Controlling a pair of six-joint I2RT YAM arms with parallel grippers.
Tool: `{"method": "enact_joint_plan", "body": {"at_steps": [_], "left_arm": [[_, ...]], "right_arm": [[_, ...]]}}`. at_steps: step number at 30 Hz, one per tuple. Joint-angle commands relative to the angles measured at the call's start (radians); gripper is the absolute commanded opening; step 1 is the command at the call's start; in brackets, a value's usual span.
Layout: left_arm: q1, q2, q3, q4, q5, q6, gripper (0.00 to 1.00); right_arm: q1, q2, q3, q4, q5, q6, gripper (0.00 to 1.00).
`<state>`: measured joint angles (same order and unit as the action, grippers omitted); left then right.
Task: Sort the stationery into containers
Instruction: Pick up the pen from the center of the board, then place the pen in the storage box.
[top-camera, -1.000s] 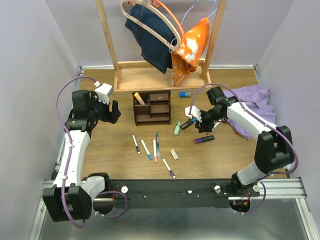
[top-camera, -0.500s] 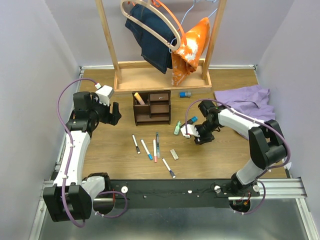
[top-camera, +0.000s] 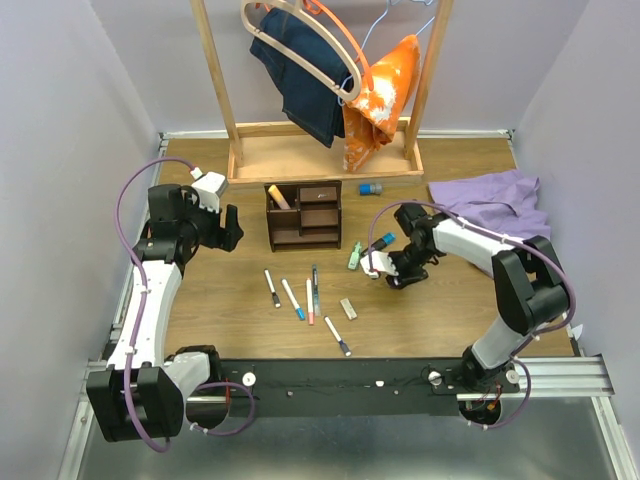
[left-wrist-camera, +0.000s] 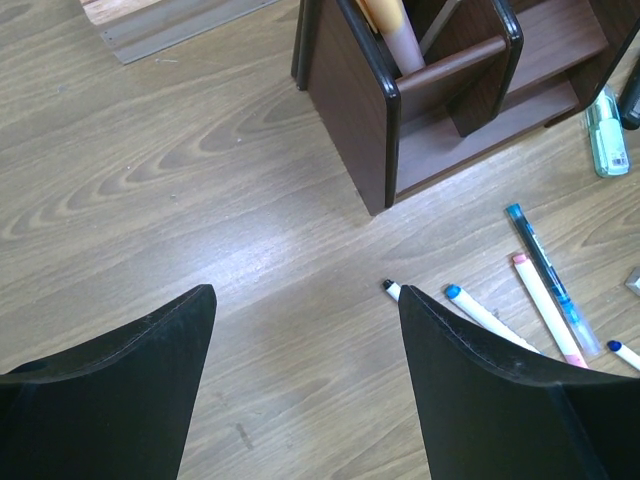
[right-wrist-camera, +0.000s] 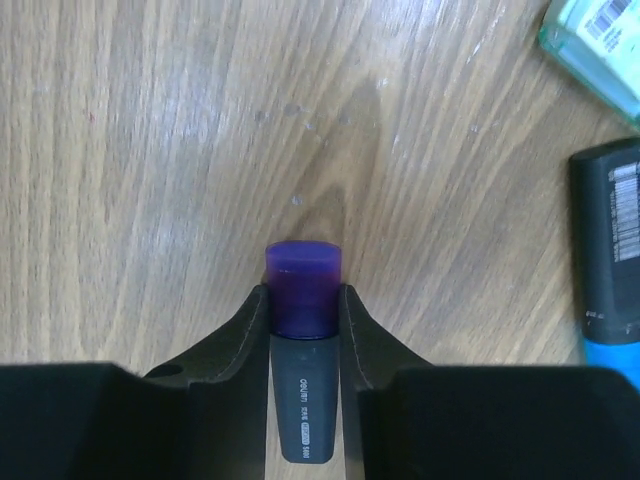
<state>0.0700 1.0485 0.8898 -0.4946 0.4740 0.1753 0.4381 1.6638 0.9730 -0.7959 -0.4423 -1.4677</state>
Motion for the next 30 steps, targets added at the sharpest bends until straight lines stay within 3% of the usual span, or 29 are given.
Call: {"method": "enact_joint_plan", "body": {"at_steps": [1,6,8,11,13,15,16,22,30], "left_arm": [[-0.003,0.001,0.012,0.018,0.002,-0.008,0.82],[-0.003,0.011,0.032,0.024,0.02,-0.02,0.82],[-0.003,0.016,0.032,0.039,0.029,-0.04,0.82],[-0.003,0.024,0.032,0.056,0.046,-0.06,0.82],[-0.003,0.027,0.037,0.063,0.051,-0.068,0.82],[-0.003,0.033,0.04,0.068,0.051,-0.074,0.82],[-0.003,0.034,0.041,0.068,0.051,-0.076,0.82],[-0.003,0.036,0.047,0.059,0.049,-0.06,0.82],[-0.003,0.033,0.025,0.057,0.045,-0.053,0.82]], "right_arm": [[0.028,-0.021,0.119,-0.037,-0.068,0.116,0.11],[0.03,0.023,0.508,-0.14,-0.292,0.375,0.07],[0.028,0.051,0.686,-0.112,-0.369,0.573,0.06],[0.028,0.085,0.762,0.103,-0.502,0.901,0.02],[0.033,0.073,0.715,0.469,-0.541,1.197,0.01],[0.048,0.082,0.65,0.803,-0.511,1.346,0.01],[0.066,0.1,0.653,0.883,-0.503,1.43,0.01],[0.154,0.278,0.75,1.147,-0.487,1.581,0.01],[0.205,0.418,0.806,1.216,-0.461,1.584,0.01]]}}
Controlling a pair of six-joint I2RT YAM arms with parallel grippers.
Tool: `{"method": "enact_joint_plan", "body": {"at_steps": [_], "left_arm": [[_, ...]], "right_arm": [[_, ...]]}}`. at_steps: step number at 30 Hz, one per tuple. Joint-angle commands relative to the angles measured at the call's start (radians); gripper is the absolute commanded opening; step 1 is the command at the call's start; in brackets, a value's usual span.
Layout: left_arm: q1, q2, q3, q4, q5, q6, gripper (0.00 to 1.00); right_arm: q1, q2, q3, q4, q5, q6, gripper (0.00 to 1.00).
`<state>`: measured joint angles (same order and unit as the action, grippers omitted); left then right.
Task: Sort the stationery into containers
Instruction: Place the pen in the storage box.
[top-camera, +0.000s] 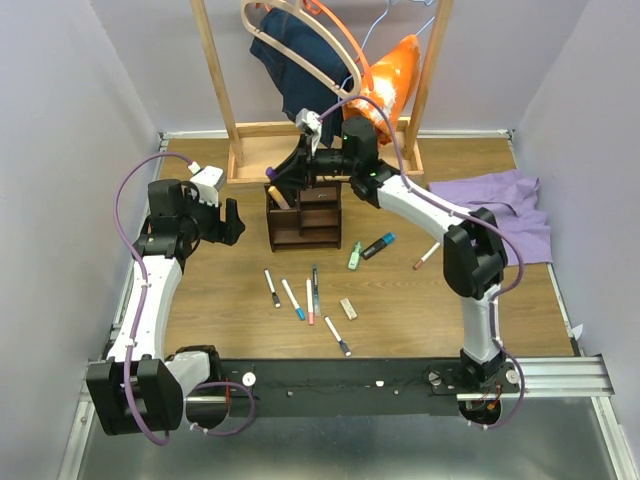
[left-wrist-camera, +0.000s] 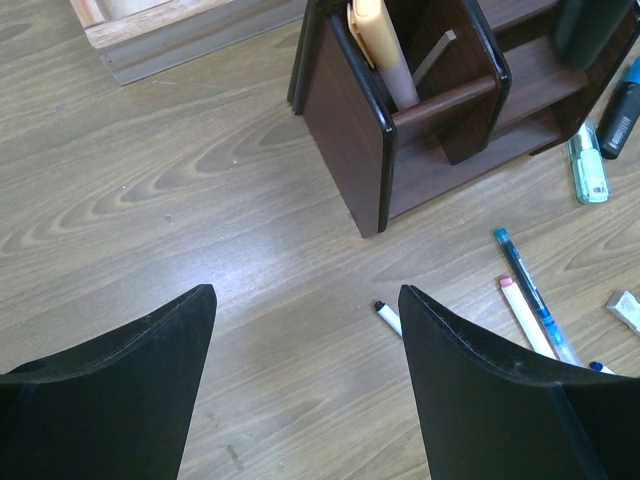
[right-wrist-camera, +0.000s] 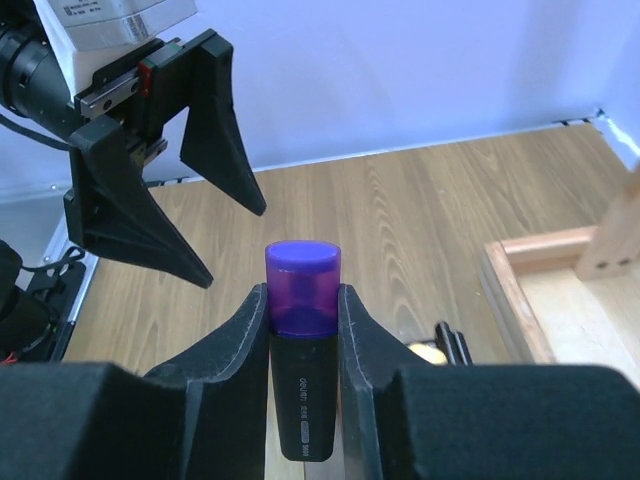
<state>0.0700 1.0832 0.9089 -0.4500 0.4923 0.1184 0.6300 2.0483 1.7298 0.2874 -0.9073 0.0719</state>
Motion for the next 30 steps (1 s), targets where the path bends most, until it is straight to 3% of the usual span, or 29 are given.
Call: {"method": "enact_joint_plan", "body": {"at_steps": [1,14,18,24,30], "left_arm": [[-0.003,-0.005,0.002,0.011,0.026,0.006,0.82],[-0.001,-0.008,-0.025,0.005,0.017,0.017,0.82],[-0.002,-0.008,-0.028,0.002,0.015,0.021,0.82],[-0.001,-0.003,-0.021,0.005,0.015,0.027,0.82],[-0.001,-0.003,-0.011,0.023,0.031,0.012,0.82]], "right_arm": [[0.014,0.052,0.054,0.133,0.004,0.039,0.01],[0.016,0.174,0.077,0.179,0.027,0.012,0.04],[0.016,0.196,0.07,0.197,0.044,0.006,0.12],[0.014,0.155,0.004,0.207,0.111,0.002,0.38],[0.016,0.06,-0.071,0.159,0.133,-0.018,0.47]]}}
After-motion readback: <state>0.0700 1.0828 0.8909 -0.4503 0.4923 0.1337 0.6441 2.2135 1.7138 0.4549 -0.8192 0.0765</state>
